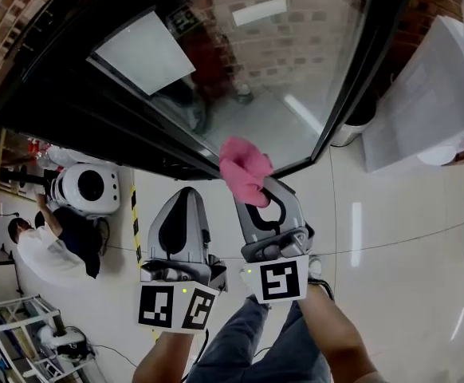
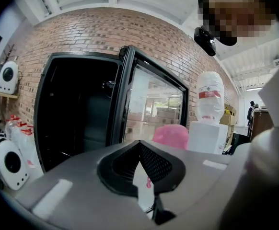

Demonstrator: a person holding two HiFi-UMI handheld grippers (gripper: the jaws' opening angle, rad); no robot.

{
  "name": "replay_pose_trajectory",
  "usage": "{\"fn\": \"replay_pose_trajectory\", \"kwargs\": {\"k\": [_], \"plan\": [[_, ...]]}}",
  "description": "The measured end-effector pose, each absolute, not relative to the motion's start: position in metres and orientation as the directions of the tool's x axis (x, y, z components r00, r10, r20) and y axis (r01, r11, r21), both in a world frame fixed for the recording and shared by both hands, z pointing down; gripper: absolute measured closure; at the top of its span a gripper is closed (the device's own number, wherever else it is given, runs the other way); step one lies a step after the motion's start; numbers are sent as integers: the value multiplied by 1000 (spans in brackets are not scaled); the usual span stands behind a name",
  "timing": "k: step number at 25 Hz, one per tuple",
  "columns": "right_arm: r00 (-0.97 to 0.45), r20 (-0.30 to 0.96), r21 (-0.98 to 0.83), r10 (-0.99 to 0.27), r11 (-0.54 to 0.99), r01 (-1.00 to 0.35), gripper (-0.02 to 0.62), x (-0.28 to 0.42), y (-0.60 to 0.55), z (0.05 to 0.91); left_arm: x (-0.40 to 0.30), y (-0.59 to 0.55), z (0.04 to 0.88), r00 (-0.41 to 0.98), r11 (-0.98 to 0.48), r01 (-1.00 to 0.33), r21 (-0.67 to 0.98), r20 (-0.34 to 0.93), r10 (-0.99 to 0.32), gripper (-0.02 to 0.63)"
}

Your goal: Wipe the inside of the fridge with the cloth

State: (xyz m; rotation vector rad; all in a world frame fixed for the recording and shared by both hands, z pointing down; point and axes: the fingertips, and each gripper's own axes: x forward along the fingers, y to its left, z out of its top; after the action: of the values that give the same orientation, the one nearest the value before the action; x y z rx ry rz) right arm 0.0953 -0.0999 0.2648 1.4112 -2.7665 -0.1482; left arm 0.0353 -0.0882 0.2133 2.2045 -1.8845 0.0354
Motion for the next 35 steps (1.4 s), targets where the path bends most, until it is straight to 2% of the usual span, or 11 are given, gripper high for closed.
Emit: {"fn": "replay_pose_trajectory", "kwargs": {"k": [7, 14, 28, 32, 35], "plan": [[-602, 12, 120, -798, 599, -791, 534, 39, -96, 308, 9, -86, 233, 219, -193, -970, 148, 182, -958, 591], [-614, 39, 152, -789, 612, -776, 534, 33, -110, 334, 7, -79, 257, 211, -180, -970, 163, 199, -957, 591], [-586, 30, 219, -810, 578, -786, 534, 136, -154, 367, 75, -113, 303, 213, -198, -976, 90, 201, -956, 591], [-562, -21, 234, -827, 543, -807, 534, 174, -177, 376, 83, -130, 326, 233, -213, -970, 117, 205, -950, 591], [-515, -80, 142, -854, 501, -854, 534, 203, -192, 379, 86, -138, 344, 244, -224, -968, 113, 213, -946, 591]]}}
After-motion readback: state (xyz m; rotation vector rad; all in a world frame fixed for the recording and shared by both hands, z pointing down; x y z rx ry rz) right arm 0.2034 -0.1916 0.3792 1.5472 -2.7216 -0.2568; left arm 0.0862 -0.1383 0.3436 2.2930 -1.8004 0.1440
